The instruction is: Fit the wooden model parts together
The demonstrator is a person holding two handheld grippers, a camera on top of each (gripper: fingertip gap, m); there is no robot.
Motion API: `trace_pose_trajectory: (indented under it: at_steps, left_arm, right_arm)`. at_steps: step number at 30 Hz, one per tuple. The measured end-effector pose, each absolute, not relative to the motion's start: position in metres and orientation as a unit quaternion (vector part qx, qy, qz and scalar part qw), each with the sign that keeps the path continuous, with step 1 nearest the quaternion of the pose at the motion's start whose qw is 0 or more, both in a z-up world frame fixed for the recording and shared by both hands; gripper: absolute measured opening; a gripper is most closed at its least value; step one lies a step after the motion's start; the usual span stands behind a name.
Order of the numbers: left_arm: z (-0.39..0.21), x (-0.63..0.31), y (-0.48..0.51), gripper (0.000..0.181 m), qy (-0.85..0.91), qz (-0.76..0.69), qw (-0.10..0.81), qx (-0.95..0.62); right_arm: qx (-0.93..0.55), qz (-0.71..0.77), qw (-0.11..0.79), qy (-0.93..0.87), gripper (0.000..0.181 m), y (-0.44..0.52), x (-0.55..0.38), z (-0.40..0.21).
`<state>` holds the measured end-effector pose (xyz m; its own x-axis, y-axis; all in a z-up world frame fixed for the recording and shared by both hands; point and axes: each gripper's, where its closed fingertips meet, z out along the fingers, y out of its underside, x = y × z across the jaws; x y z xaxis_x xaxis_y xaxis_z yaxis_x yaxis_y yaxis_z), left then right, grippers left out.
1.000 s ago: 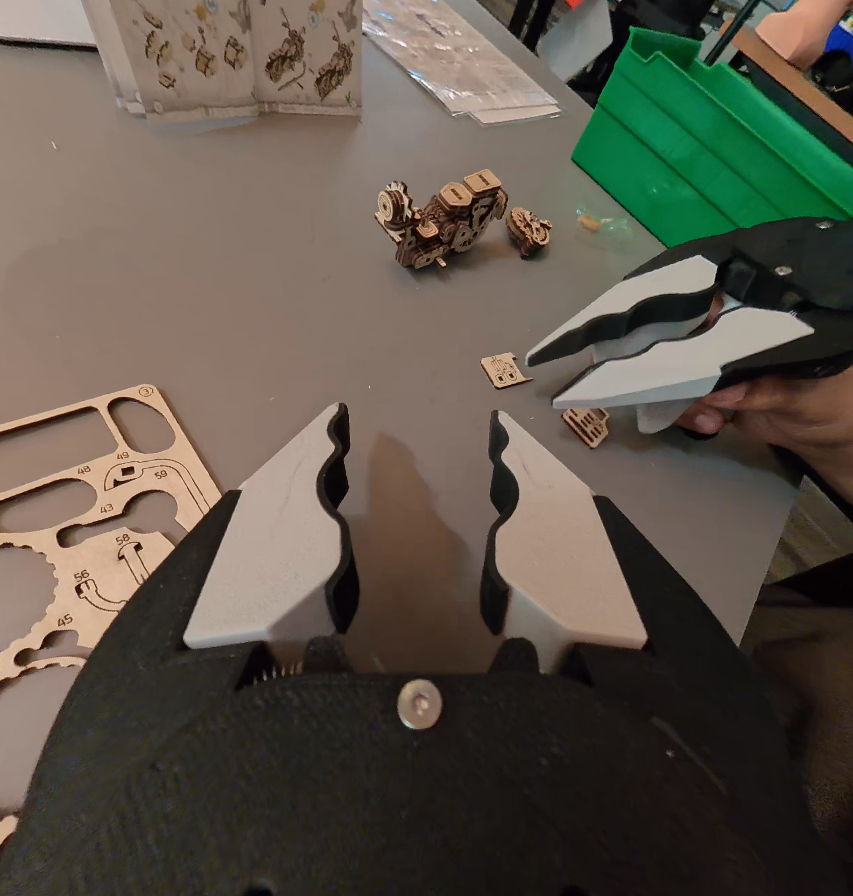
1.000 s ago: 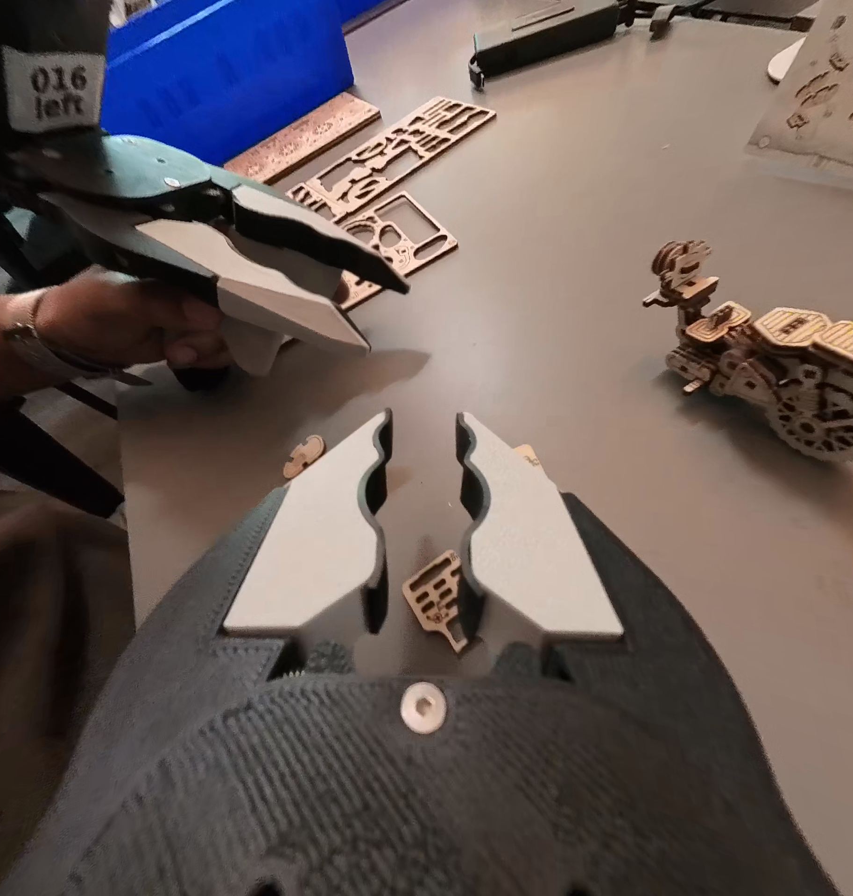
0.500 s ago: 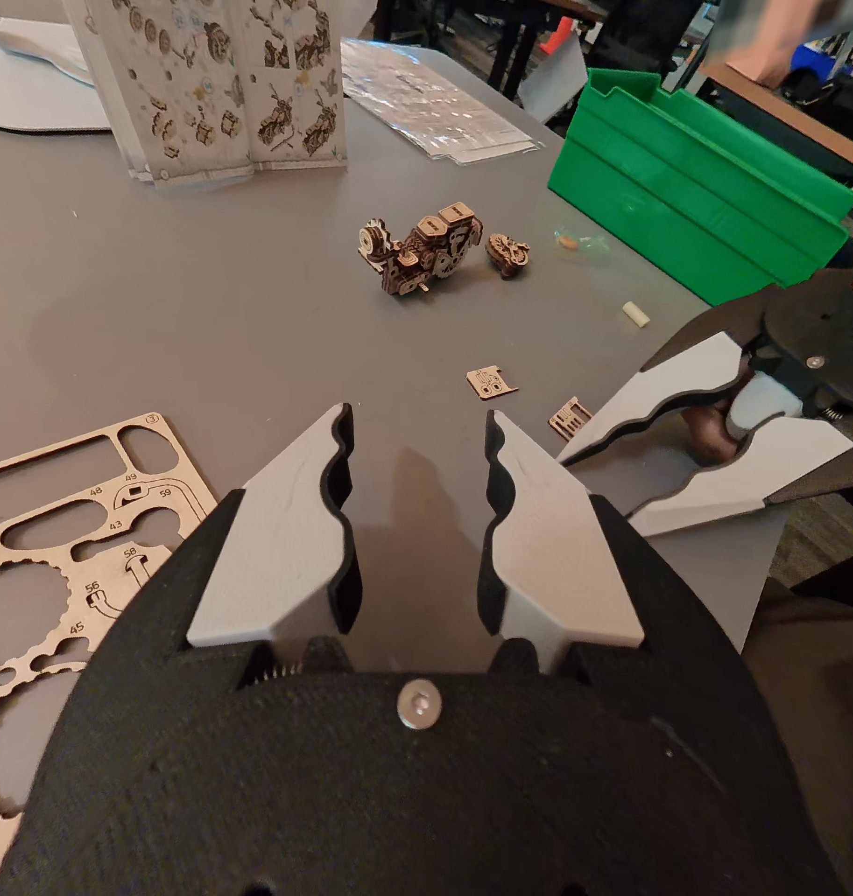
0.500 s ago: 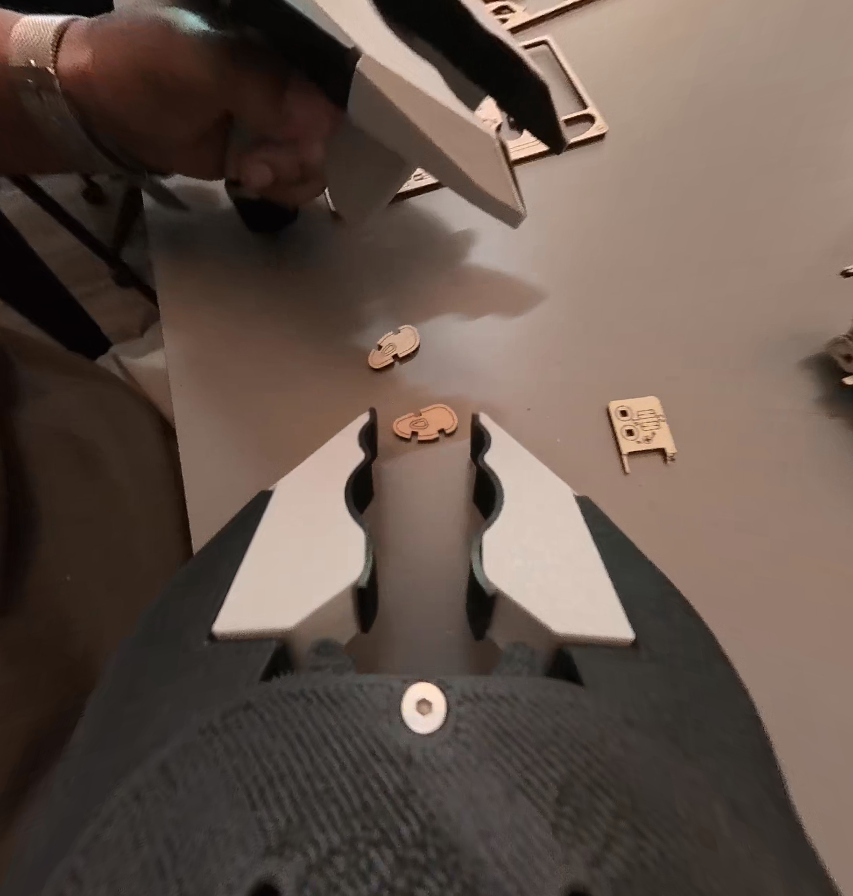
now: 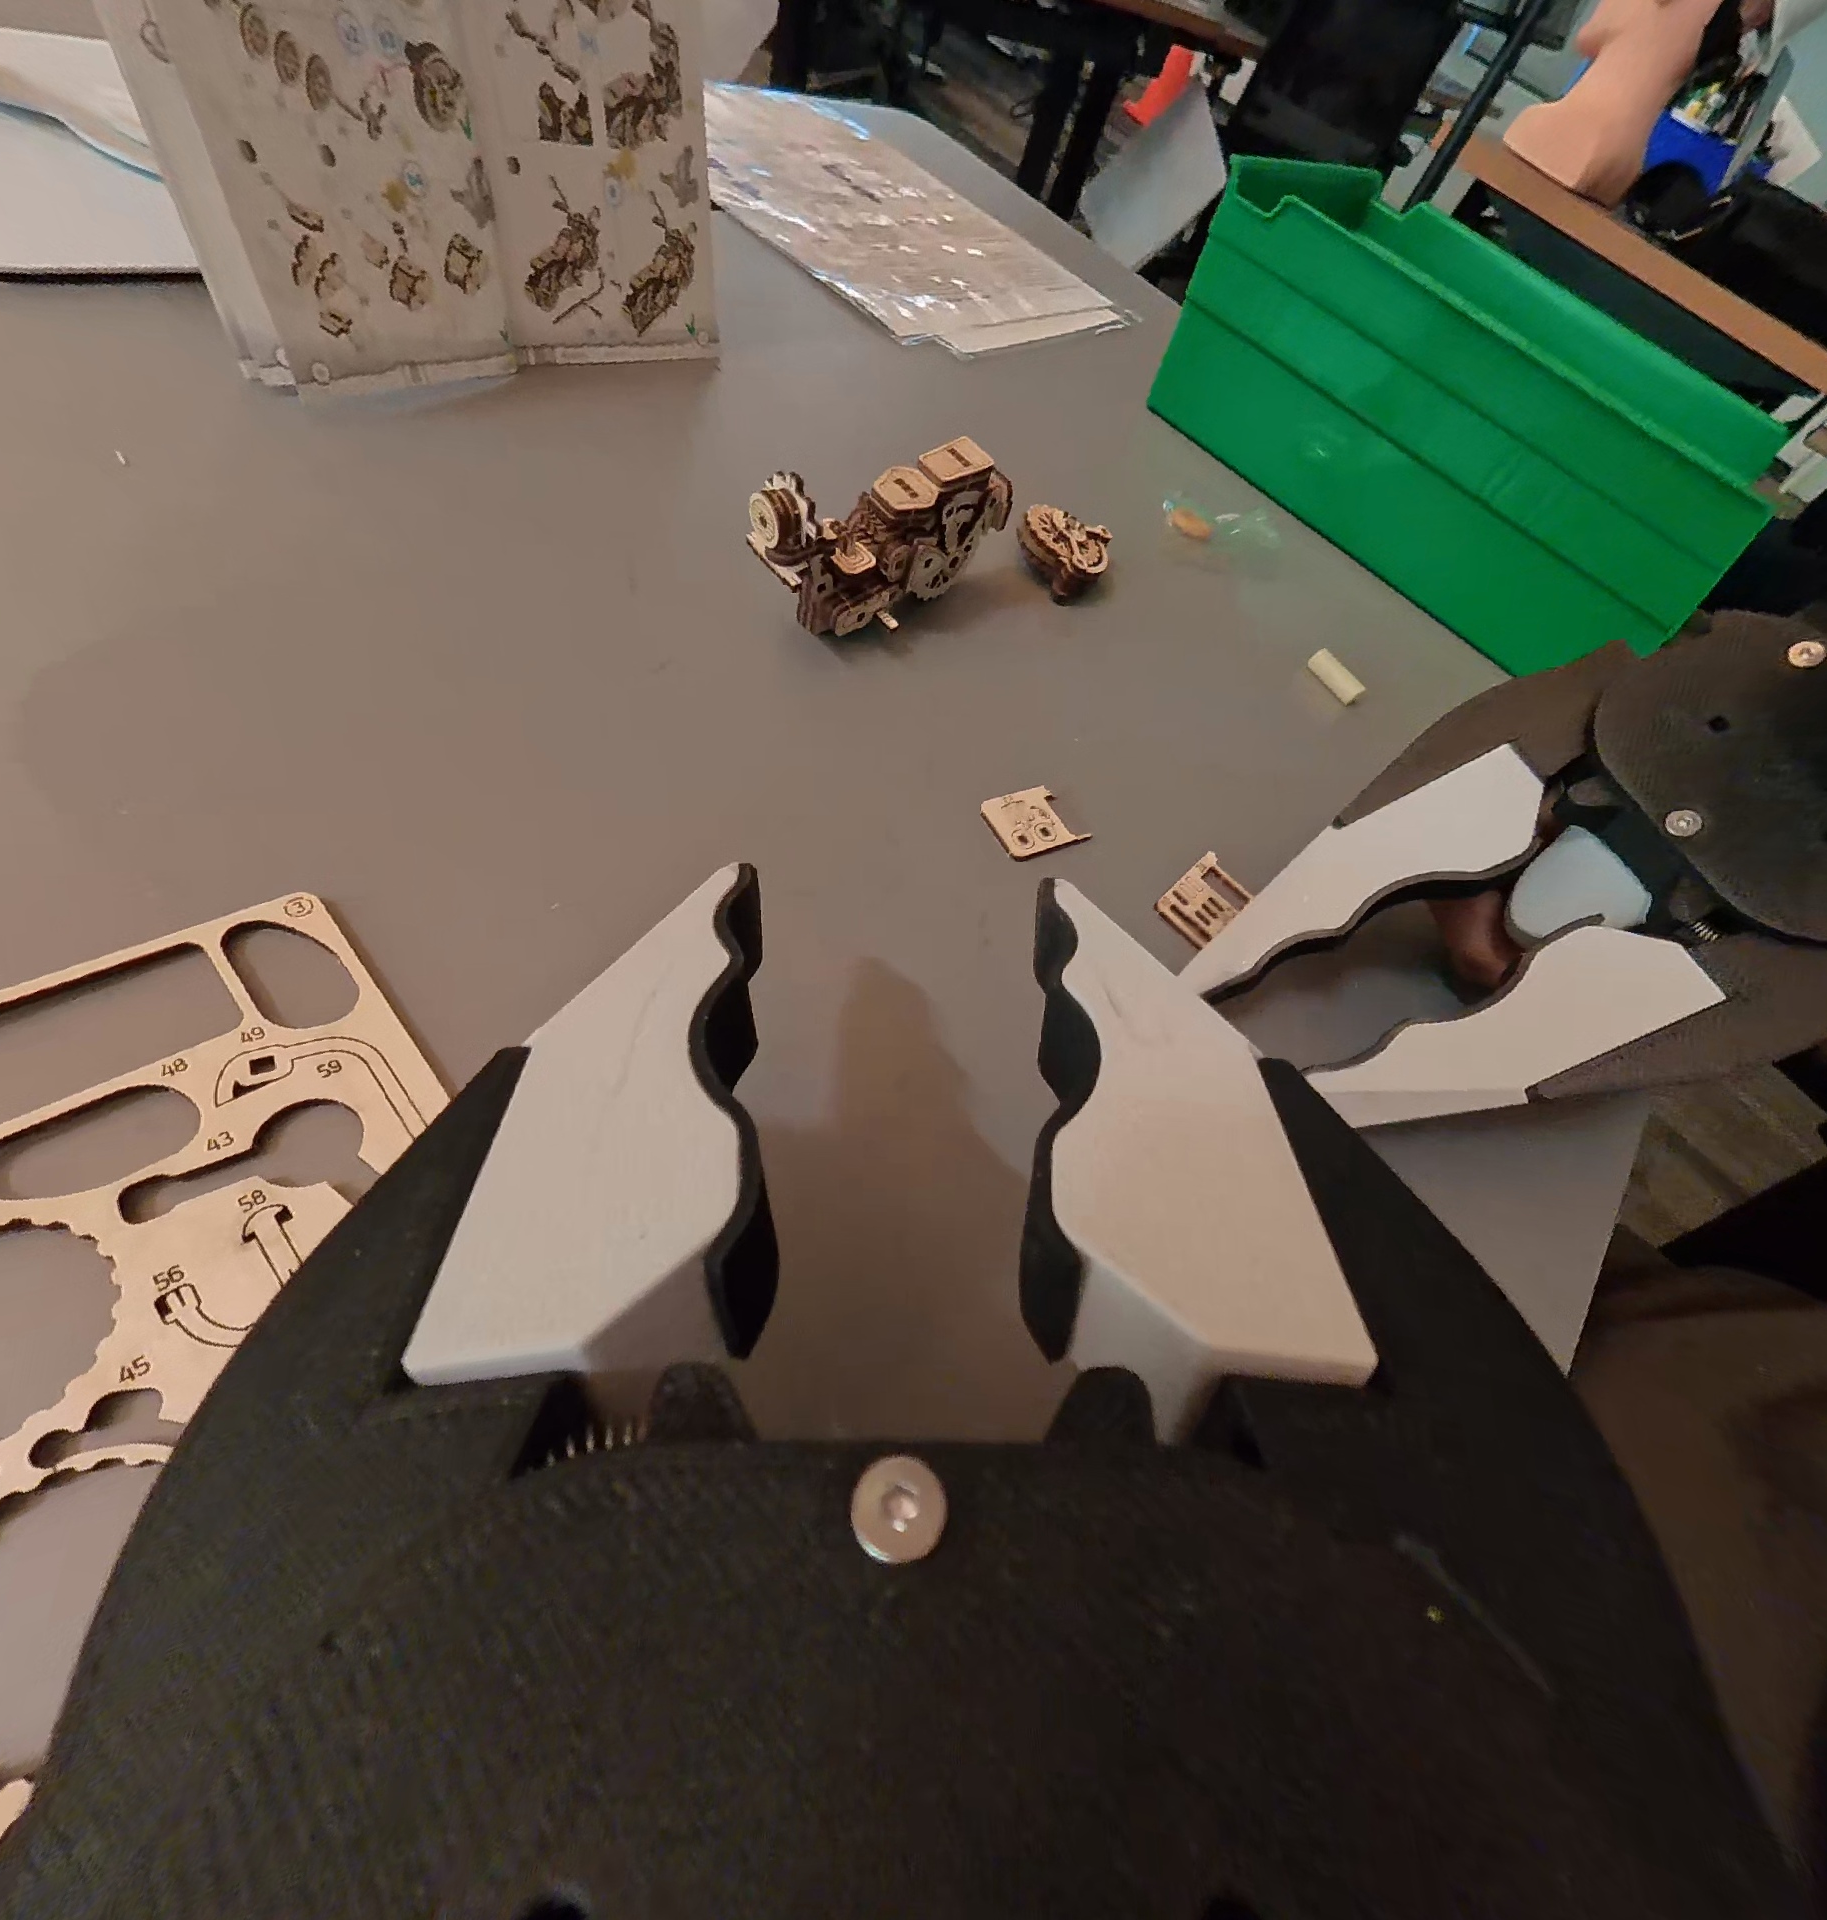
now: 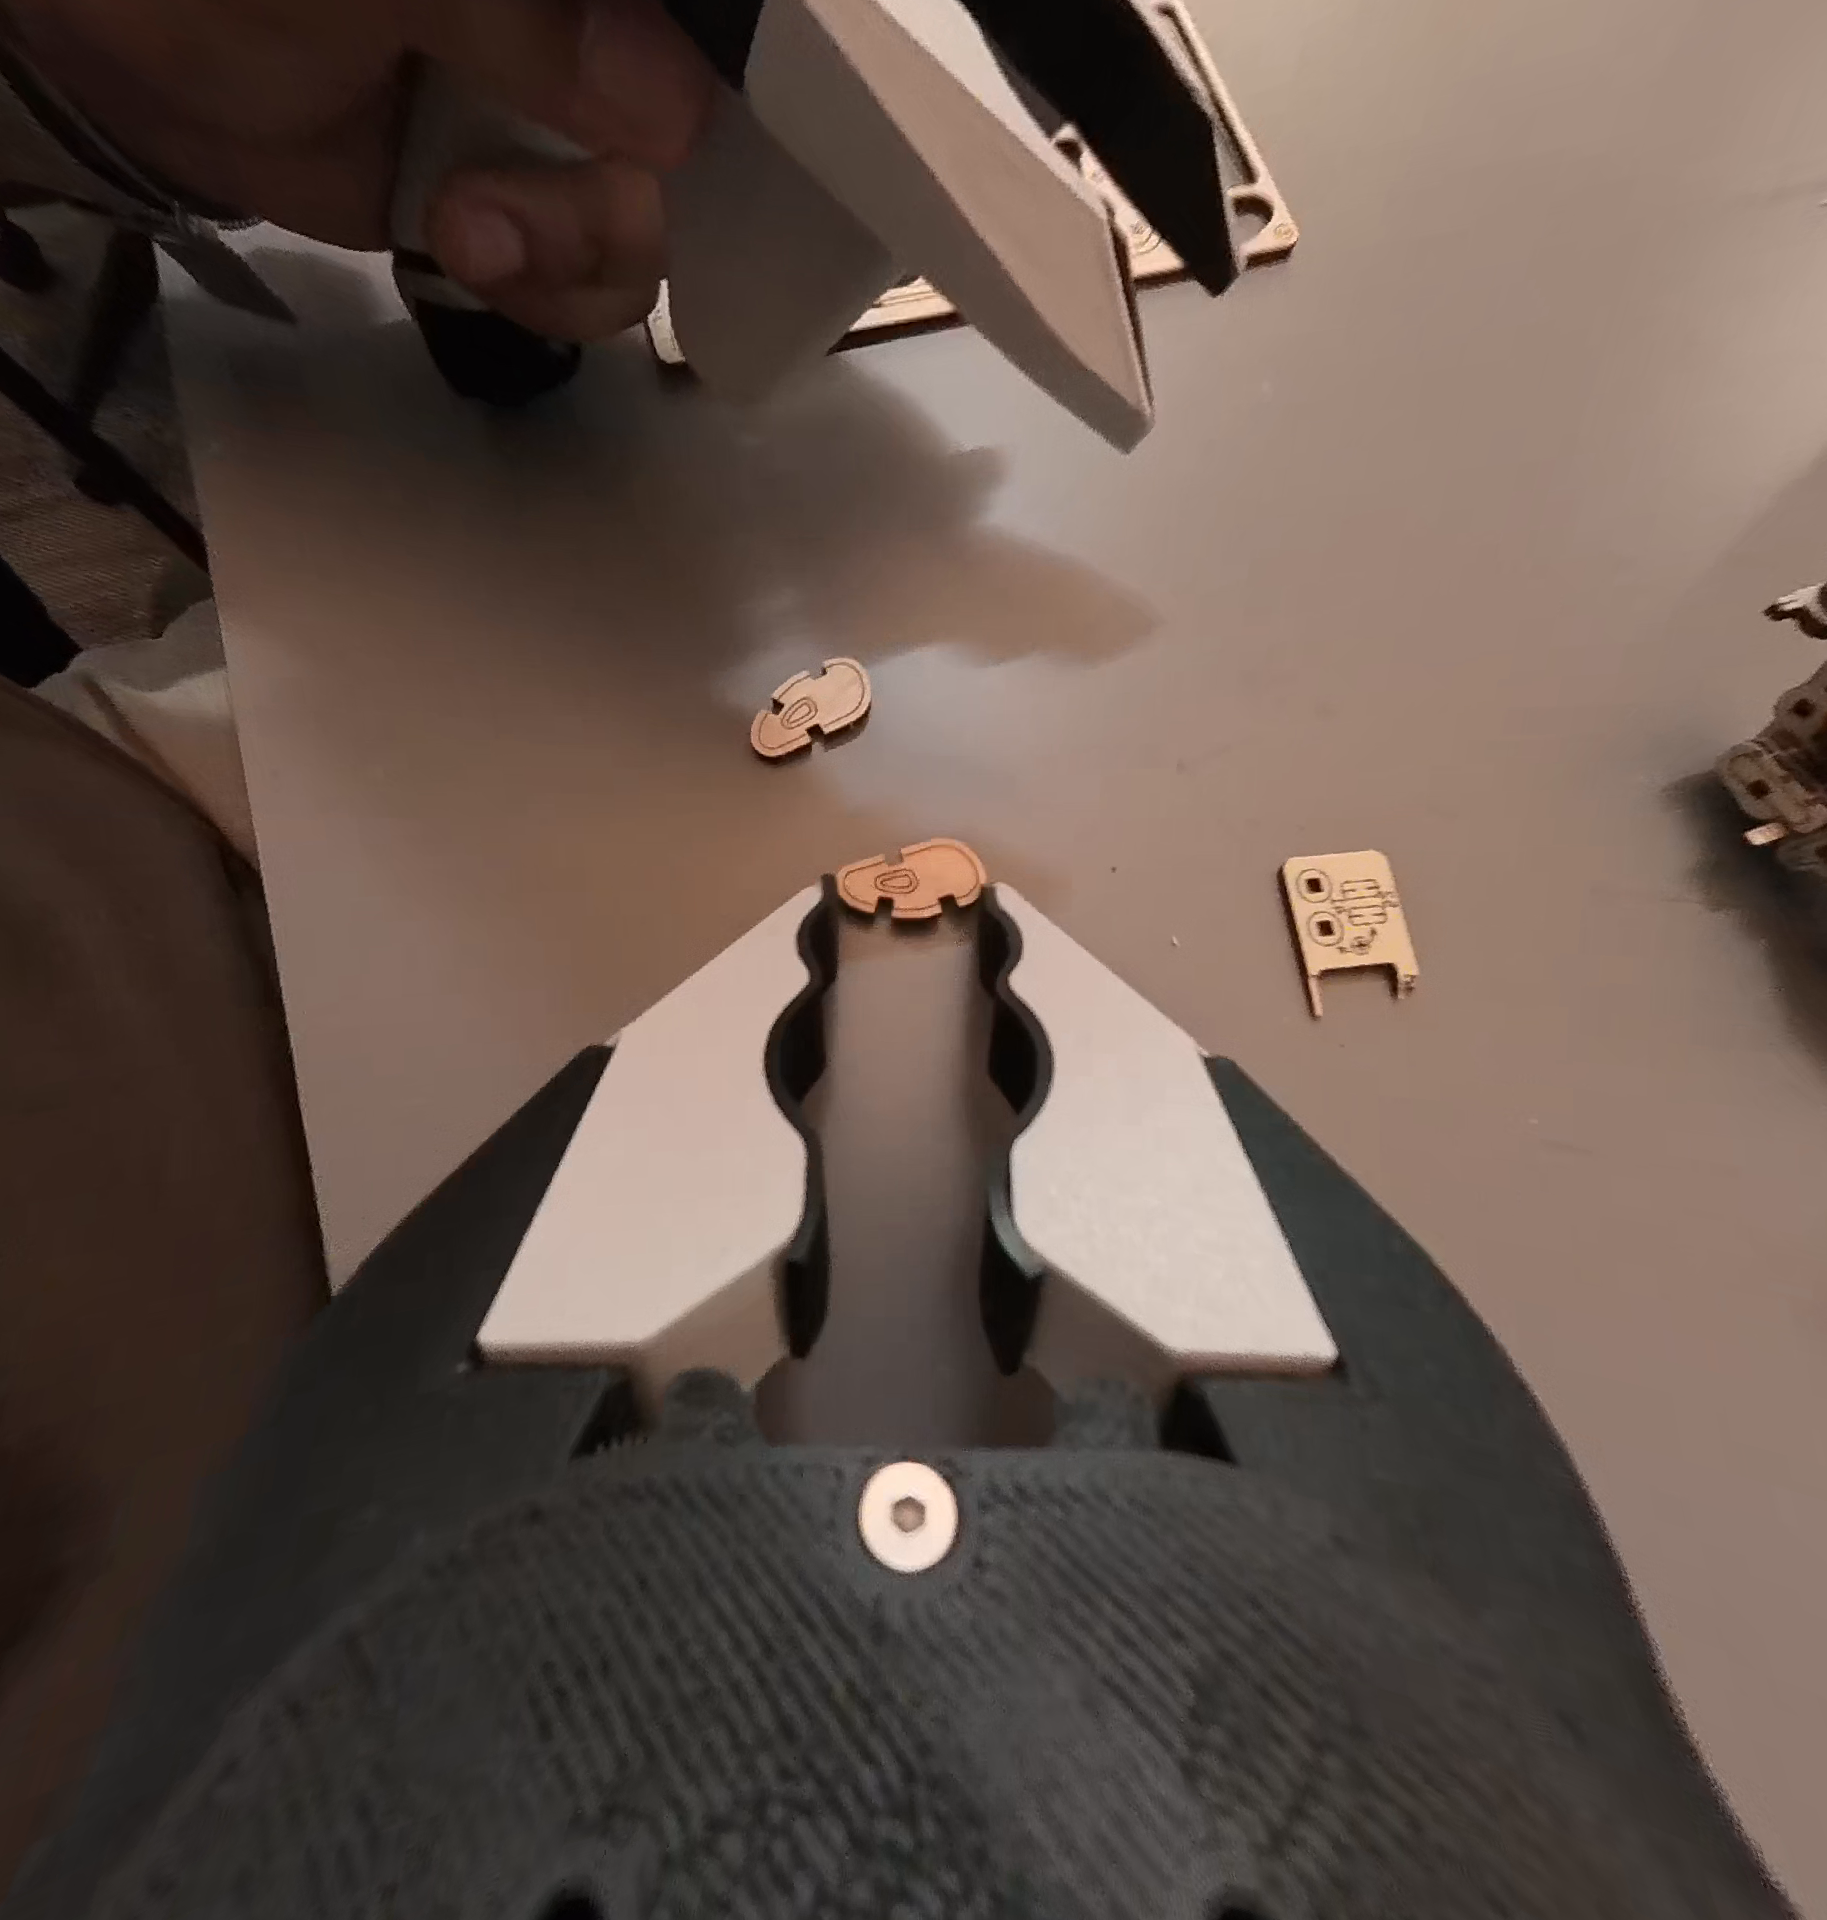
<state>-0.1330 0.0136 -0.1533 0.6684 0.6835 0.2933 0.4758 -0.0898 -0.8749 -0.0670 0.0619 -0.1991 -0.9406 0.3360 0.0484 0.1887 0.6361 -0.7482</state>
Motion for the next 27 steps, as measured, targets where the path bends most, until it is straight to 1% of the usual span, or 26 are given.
trace_pose_trajectory:
  at_steps: [1,3,6,8,11,12,13,16,18,21,24,27]
  left_arm:
    - [-0.152,-0.133,0.014,0.051,-0.397,0.098,0.549,-0.729]
    - [-0.146,-0.133,0.011,0.043,-0.428,0.099,0.546,-0.714]
    - [-0.123,-0.118,0.024,0.030,-0.438,0.049,0.581,-0.684]
    - [-0.119,-0.103,0.037,0.027,-0.439,-0.020,0.597,-0.671]
    - [-0.123,-0.085,0.052,0.029,-0.449,-0.154,0.618,-0.627]
    - [-0.122,-0.082,0.053,0.033,-0.451,-0.187,0.627,-0.607]
    - [-0.120,-0.080,0.054,0.033,-0.454,-0.215,0.636,-0.586]
    - [-0.111,-0.077,0.054,0.026,-0.452,-0.271,0.651,-0.546]
    - [-0.120,-0.082,0.052,0.024,-0.470,-0.251,0.637,-0.557]
    - [-0.129,-0.091,0.043,0.021,-0.478,-0.199,0.626,-0.583]
    - [-0.133,-0.097,0.035,0.021,-0.479,-0.156,0.621,-0.600]
    - [-0.137,-0.099,0.036,0.021,-0.478,-0.138,0.615,-0.612]
  right_arm:
    - [-0.145,0.407,0.101,-0.896,0.025,0.062,-0.069,-0.195]
    - [-0.145,0.428,0.133,-0.882,0.025,0.063,-0.076,-0.182]
    - [-0.136,0.478,0.187,-0.847,0.025,0.064,-0.083,-0.153]
    - [-0.126,0.512,0.205,-0.824,0.025,0.064,-0.082,-0.135]
    - [-0.108,0.539,0.214,-0.807,0.025,0.062,-0.077,-0.122]
    - [-0.101,0.544,0.219,-0.804,0.019,0.062,-0.075,-0.120]
    - [-0.092,0.548,0.228,-0.800,0.000,0.061,-0.073,-0.117]
    - [-0.065,0.559,0.256,-0.786,0.000,0.059,-0.068,-0.108]
    - [-0.073,0.549,0.267,-0.789,0.001,0.060,-0.071,-0.110]
    - [-0.114,0.540,0.258,-0.793,0.003,0.067,-0.084,-0.117]
    - [-0.184,0.550,0.229,-0.781,0.005,0.081,-0.100,-0.119]
    - [-0.254,0.551,0.170,-0.777,0.014,0.093,-0.113,-0.132]
